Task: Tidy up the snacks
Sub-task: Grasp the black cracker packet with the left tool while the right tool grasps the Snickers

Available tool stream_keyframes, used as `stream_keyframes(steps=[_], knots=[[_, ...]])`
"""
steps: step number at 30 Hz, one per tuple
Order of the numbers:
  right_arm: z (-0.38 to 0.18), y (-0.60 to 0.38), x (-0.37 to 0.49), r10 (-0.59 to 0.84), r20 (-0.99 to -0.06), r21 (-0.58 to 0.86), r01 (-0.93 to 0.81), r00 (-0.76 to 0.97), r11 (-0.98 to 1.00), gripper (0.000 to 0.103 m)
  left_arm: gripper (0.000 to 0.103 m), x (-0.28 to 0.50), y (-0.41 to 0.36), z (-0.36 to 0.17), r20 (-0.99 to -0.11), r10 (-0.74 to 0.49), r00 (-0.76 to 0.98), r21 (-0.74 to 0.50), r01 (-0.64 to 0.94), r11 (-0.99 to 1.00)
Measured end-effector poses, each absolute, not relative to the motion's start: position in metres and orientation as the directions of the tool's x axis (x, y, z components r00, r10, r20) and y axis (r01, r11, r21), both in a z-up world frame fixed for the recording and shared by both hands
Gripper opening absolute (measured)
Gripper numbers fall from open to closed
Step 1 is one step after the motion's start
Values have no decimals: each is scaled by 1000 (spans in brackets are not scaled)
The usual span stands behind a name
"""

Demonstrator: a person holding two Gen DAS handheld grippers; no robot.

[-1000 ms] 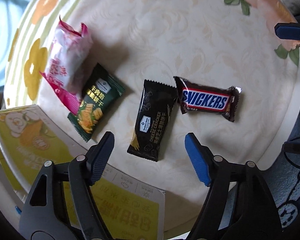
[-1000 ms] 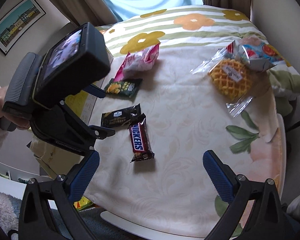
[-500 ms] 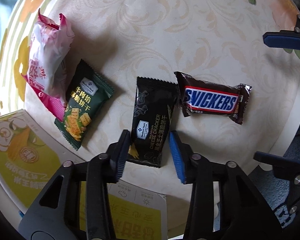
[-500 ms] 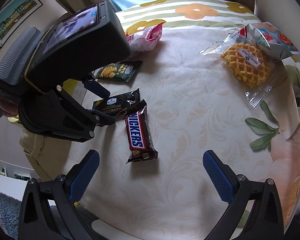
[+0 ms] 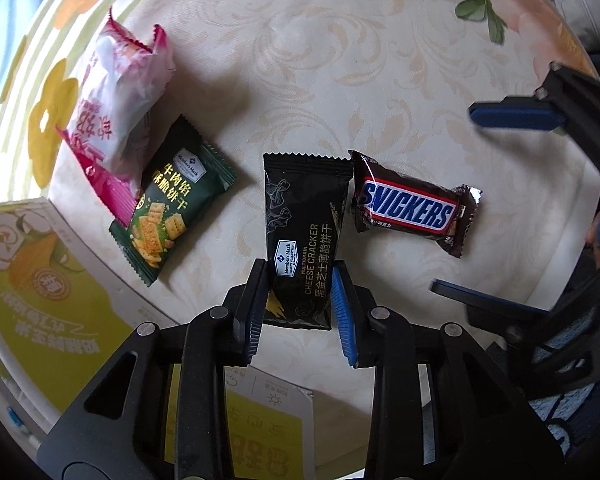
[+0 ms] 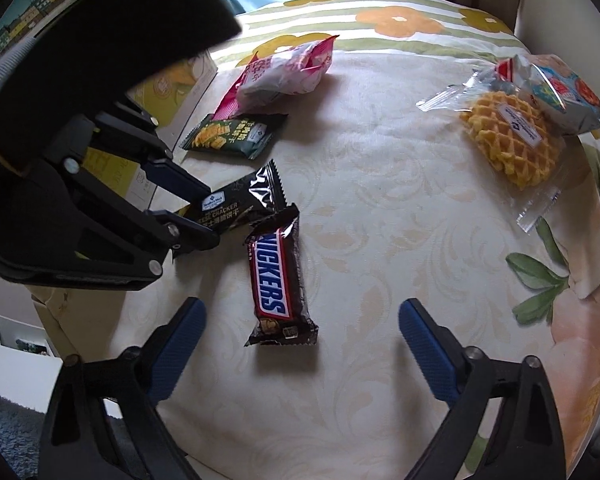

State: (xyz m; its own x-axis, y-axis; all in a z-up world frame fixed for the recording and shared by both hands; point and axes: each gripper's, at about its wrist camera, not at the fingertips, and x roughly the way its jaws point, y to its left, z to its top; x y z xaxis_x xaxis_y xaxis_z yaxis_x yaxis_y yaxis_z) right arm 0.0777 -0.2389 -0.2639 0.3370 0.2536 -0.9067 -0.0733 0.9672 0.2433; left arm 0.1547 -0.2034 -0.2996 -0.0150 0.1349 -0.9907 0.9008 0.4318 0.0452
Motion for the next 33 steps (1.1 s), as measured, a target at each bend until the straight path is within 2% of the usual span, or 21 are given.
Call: stream_keyframes(steps=[4,6,8,10,12,16,24,33], knots=[[-270,-227,83,225,-915,200,-106,335,974,74,28,155,-191,-291,-995,98,-26,24,882,470],[-272,-221,84,201,-916,168,-124,347,978,72,28,156,-185,-287,-996,81,-29,14,873,488],[-272,-216,85,185,-915,144,-138,358,980,64,28,157,-181,-281,-998,64,-29,7,863,506],[-273,-213,86,173,-914,127,-147,367,981,61,28,159,-177,-279,-998,50,-31,0,853,522],[-273,-210,87,154,-913,101,-158,378,982,54,28,160,-173,-273,-999,37,-28,-4,844,536],[-273,-202,86,135,-909,62,-190,395,980,27,28,160,-168,-264,-1000,6,-24,-16,821,570],[-248,-209,79,162,-893,85,-195,419,977,26,28,161,-155,-237,-997,-78,5,-47,763,644],[-172,-212,81,199,-853,90,-240,482,967,26,28,164,-104,-150,-960,-225,168,-73,625,777]])
